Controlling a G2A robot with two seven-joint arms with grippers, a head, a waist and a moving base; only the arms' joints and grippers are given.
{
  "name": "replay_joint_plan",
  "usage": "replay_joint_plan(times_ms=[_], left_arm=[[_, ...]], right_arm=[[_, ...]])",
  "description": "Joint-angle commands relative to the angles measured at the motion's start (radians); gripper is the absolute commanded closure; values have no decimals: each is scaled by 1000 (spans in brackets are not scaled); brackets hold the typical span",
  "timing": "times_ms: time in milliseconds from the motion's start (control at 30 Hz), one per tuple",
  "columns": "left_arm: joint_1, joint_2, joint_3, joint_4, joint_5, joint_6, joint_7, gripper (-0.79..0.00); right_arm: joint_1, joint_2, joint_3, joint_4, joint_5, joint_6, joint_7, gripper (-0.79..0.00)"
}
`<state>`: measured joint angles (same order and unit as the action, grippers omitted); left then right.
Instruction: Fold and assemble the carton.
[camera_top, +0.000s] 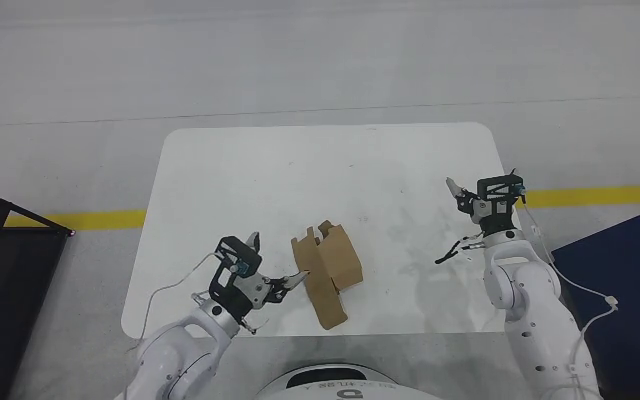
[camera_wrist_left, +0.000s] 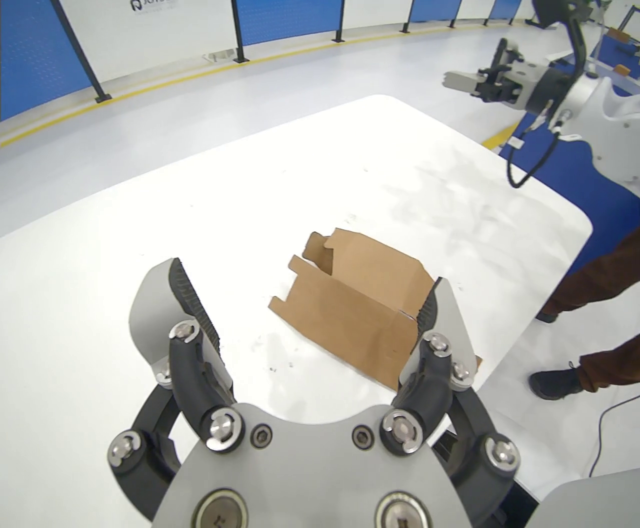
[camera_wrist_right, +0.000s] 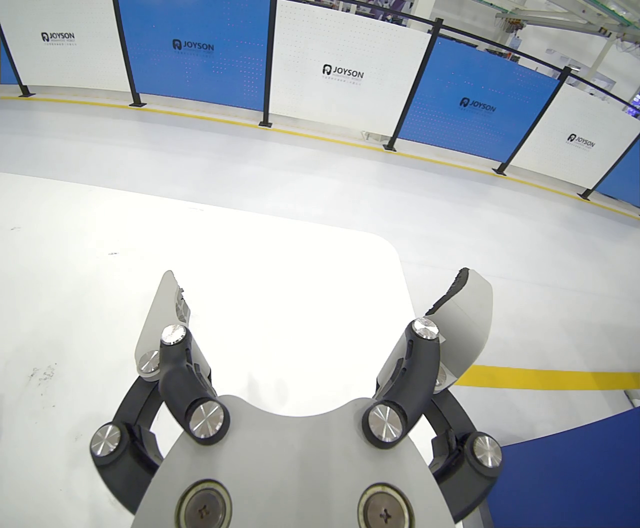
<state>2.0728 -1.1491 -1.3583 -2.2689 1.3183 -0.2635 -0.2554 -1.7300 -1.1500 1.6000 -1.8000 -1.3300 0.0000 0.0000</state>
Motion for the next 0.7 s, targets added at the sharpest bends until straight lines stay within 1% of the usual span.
replay_joint_plan(times_ms=[0, 300, 667], left_arm=[[-6, 0, 27, 6, 11, -9, -7, -785], [-40, 1, 137, 47, 63, -55, -64, -785], [-111, -4, 221, 106, 97, -26, -82, -785]], right_arm=[[0, 0, 0, 0, 0, 0, 0, -785], [0, 0, 0, 0, 0, 0, 0, -785], [0, 0, 0, 0, 0, 0, 0, -785]])
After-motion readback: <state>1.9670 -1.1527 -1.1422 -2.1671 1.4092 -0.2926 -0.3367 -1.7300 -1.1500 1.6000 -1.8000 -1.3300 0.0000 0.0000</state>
